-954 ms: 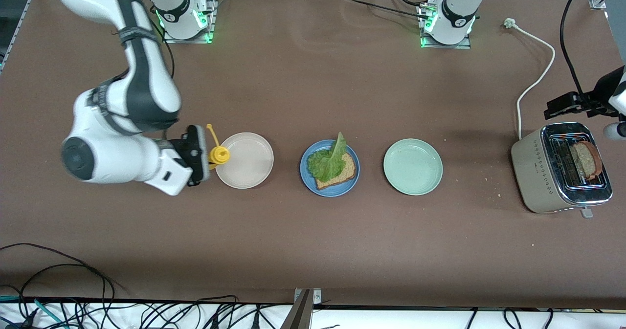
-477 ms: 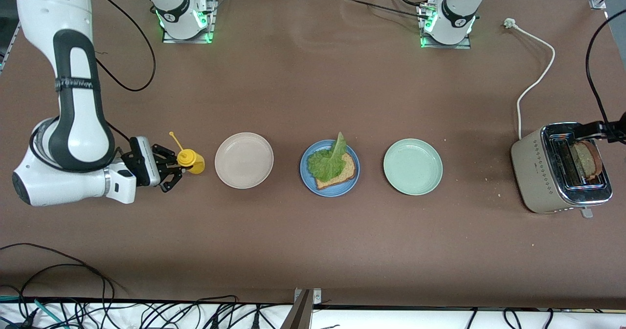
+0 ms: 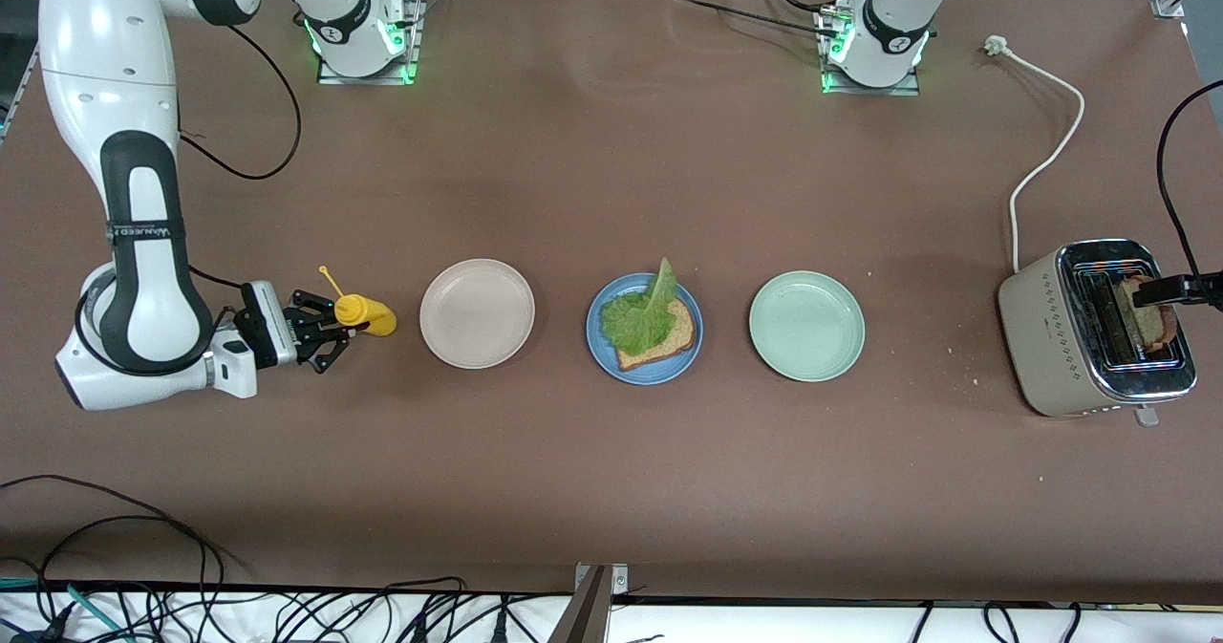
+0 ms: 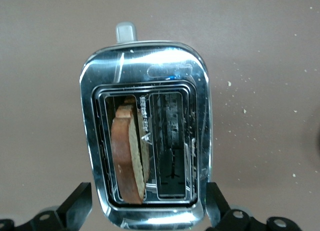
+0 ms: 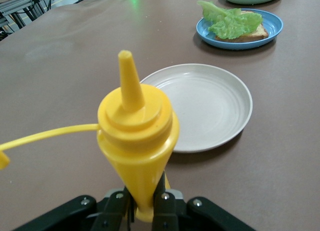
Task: Make sandwich in blue plate with both arms
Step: 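Set the mustard bottle upright on the table and open the right gripper, then draw the right gripper back while the left gripper lifts the toaster bread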
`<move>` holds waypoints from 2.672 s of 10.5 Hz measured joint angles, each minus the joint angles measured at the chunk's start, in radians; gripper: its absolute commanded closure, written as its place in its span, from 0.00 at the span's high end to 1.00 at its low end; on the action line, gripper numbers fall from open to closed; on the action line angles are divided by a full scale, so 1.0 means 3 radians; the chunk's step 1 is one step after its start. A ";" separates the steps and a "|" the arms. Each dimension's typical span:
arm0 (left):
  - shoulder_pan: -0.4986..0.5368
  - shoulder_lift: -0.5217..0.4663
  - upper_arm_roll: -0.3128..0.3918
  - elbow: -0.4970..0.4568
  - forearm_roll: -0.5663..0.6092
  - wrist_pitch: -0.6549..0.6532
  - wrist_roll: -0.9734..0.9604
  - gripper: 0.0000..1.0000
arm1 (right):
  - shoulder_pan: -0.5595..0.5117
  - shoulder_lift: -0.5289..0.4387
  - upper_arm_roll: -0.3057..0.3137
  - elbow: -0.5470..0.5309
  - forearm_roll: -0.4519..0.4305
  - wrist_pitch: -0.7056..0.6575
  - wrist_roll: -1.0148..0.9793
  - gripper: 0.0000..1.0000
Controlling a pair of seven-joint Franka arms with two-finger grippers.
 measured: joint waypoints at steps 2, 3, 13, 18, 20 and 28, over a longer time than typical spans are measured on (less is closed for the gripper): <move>0.0006 0.0075 0.0001 0.0004 0.0053 0.0059 -0.0005 1.00 | -0.0068 0.0099 0.0002 -0.0007 0.0019 -0.0032 -0.0053 0.16; 0.0021 0.0110 0.0002 0.0006 0.0059 0.0082 -0.0005 1.00 | -0.0091 0.0145 0.0003 -0.0008 0.0029 -0.0063 -0.0056 0.17; 0.0154 0.0279 0.0013 0.0022 0.0062 0.0204 -0.0005 0.03 | -0.0142 0.0180 -0.0017 0.0103 0.0075 -0.0272 0.0186 0.93; 0.0163 0.0279 0.0010 0.0025 0.0172 0.0204 -0.0002 0.00 | -0.0161 0.0122 -0.0241 0.0721 -0.0456 -0.0089 0.1172 0.94; 0.0163 0.0279 0.0010 0.0026 0.0184 0.0204 -0.0002 0.00 | -0.0109 0.0042 -0.0240 0.0850 -0.0776 -0.0067 0.2093 0.96; 0.0161 -0.0299 -0.0062 0.0200 0.0184 -0.0273 0.0055 0.00 | 0.0284 -0.0306 -0.0238 0.1048 -0.1855 -0.0027 0.5674 1.00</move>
